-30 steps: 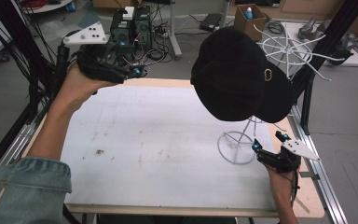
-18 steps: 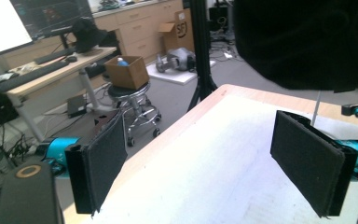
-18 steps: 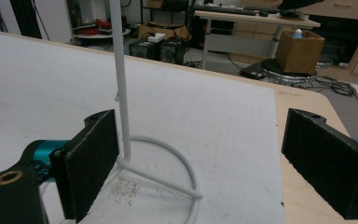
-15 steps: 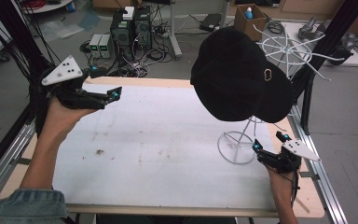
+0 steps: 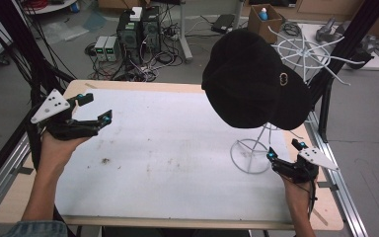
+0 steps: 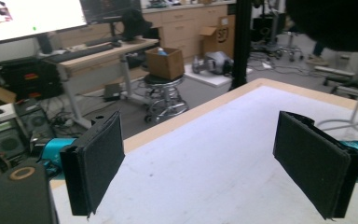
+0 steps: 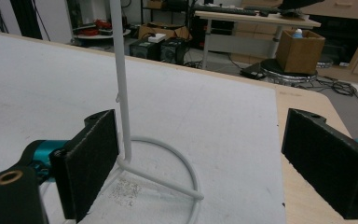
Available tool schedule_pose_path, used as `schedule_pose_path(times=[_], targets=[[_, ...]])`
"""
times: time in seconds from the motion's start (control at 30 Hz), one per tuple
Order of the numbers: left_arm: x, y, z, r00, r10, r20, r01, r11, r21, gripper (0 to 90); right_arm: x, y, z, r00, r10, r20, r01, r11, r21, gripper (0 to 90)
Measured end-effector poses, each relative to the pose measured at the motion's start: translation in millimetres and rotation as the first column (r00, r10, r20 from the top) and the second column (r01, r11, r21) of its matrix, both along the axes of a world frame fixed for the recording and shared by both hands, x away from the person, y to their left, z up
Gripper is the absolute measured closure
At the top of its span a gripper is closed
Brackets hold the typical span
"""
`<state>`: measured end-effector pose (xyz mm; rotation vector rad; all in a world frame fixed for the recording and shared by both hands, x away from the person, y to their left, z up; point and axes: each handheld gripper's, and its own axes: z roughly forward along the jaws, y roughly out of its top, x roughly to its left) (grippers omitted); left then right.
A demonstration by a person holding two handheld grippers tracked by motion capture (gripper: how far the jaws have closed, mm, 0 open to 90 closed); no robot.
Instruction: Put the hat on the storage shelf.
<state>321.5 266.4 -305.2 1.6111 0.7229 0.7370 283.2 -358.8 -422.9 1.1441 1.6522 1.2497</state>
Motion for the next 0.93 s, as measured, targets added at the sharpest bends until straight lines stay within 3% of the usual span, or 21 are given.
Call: schedule_pose_path(times=[0.27, 0.53, 0.93], targets=[[-5.9, 9.6, -25.7, 0.9990, 0.045, -0.009, -0.045, 0.9982, -0.039, 16.4, 0.7, 0.3, -0.3, 1.0000, 0.001, 0.000, -0.001, 1.000, -0.001, 10.2], [-7.7, 13.4, -47.5, 0.9943, 0.102, -0.032, -0.103, 0.9942, -0.031, 16.1, 0.2, 0.8, -0.1, 1.0000, 0.000, 0.003, 0.000, 1.000, 0.002, 10.2], [-7.4, 13.9, -56.0, 0.9919, 0.117, -0.051, -0.117, 0.9929, -0.016, 16.1, 0.4, 1.0, 0.0, 1.0000, 0.002, 0.001, -0.002, 1.000, 0.001, 10.2]])
